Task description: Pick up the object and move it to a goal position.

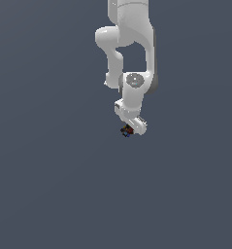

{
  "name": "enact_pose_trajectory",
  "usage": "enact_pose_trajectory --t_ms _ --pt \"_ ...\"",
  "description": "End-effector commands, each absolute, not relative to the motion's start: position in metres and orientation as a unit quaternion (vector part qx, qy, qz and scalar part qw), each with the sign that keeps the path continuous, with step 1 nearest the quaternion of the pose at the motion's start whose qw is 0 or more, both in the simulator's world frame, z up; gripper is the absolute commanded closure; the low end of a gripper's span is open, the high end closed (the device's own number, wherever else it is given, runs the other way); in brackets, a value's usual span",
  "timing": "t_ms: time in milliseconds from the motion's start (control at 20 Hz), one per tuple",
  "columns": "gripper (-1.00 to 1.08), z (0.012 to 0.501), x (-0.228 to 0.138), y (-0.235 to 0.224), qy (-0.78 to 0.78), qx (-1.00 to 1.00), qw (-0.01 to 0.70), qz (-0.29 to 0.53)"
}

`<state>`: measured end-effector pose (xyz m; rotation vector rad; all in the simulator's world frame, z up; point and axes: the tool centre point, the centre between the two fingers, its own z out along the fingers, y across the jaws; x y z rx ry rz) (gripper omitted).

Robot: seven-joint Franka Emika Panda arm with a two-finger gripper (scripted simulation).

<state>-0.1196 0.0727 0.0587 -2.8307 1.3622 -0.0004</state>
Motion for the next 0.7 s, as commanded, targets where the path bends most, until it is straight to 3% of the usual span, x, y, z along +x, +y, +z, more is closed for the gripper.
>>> enact_pose_trajectory --t_ms 0,400,450,650 --pt "-0.92 0.047 -0.12 0.073 0.434 -0.901 0.0 0.0" --pt "-0.92 0.03 -0.12 0.073 0.435 -0.901 0.0 0.0" --pt "1.08 0.03 -0.12 0.073 0.435 -0.901 0.0 0.0" --pt "1.08 0.03 -0.12 0.073 0.435 -0.901 0.0 0.0"
